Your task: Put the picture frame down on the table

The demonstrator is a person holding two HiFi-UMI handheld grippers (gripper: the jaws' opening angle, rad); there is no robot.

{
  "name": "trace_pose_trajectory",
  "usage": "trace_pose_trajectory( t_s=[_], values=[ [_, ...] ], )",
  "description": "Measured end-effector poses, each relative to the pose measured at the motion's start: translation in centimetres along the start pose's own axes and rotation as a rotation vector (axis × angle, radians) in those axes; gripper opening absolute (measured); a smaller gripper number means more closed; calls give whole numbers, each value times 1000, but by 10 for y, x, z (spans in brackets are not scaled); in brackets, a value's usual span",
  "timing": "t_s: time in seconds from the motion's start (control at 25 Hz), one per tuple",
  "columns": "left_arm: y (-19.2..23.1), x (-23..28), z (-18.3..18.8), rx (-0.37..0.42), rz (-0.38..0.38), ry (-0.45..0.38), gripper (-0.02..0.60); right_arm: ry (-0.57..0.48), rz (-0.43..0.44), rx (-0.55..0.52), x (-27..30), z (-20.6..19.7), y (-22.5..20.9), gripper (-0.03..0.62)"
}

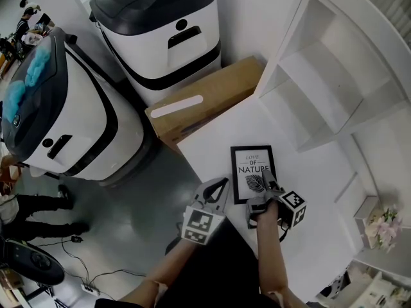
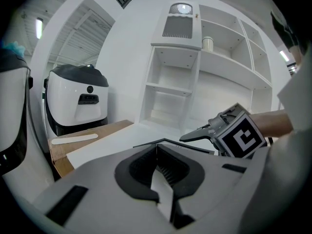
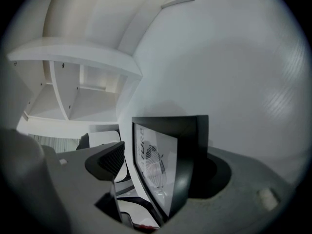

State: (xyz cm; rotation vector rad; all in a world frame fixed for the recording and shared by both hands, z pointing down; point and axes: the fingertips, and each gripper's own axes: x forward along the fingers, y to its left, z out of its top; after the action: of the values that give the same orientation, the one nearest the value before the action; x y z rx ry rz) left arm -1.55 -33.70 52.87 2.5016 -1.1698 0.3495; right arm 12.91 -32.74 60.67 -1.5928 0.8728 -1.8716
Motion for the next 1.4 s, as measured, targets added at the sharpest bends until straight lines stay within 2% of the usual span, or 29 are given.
trace_pose_trajectory(
  t_s=[1.4],
  values=[
    [-11, -9, 1, 12, -18, -18, 12, 14, -32, 40, -20, -5, -23, 382]
  ],
)
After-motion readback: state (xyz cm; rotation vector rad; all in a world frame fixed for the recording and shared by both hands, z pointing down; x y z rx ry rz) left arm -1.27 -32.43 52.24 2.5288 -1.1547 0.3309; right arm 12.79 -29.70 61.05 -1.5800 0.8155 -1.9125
